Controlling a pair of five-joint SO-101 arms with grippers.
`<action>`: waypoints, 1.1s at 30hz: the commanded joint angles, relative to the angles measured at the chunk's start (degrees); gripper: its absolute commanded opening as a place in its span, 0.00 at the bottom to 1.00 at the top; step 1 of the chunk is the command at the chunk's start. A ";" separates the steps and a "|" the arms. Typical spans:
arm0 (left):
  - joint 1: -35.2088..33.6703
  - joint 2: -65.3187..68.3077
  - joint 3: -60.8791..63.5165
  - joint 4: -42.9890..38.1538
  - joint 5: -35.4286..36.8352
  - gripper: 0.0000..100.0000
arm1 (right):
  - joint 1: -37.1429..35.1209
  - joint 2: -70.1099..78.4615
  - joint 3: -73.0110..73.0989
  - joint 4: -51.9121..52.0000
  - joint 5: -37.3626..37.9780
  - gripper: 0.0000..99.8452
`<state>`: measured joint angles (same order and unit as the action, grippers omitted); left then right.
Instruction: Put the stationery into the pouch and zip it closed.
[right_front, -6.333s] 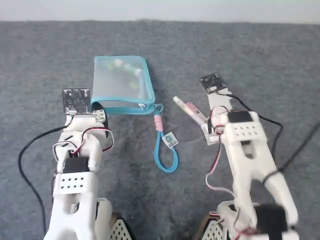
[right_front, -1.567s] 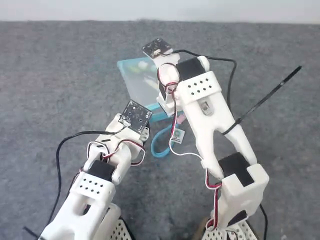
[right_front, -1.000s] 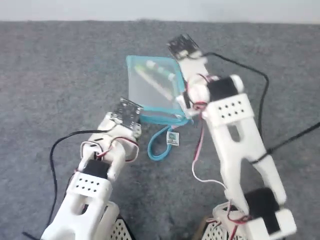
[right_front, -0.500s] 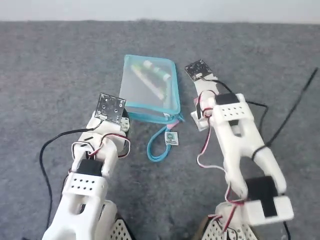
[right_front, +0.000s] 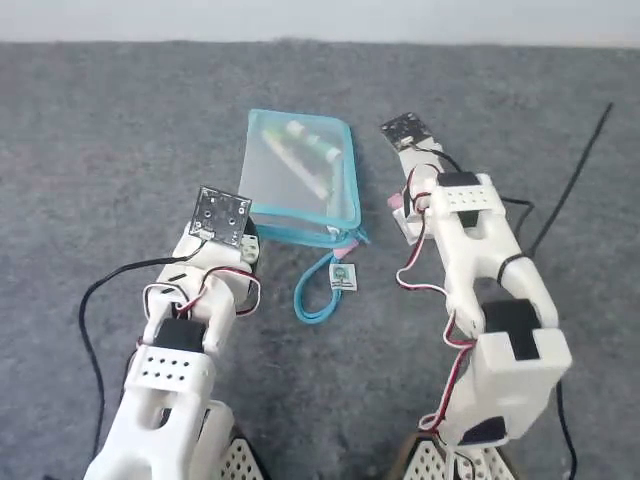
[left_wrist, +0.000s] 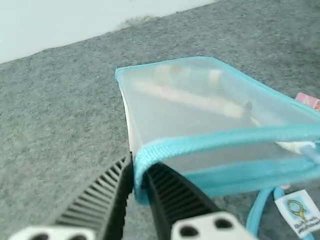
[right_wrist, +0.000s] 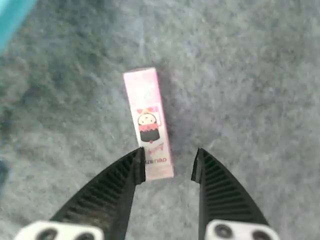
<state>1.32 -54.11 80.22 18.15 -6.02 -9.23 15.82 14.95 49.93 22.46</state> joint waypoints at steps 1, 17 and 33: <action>0.53 -0.79 -1.36 -2.37 0.79 0.01 | 0.48 1.54 -3.69 -1.36 1.23 0.15; 0.62 -0.79 -1.19 -2.29 0.70 0.01 | 1.71 2.59 -4.22 6.73 -2.37 0.01; 0.62 -0.79 -1.10 -2.29 0.70 0.01 | 8.48 -2.68 -1.85 16.48 -17.67 0.17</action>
<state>2.02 -54.11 80.22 18.15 -5.93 0.18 17.93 13.27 65.49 5.32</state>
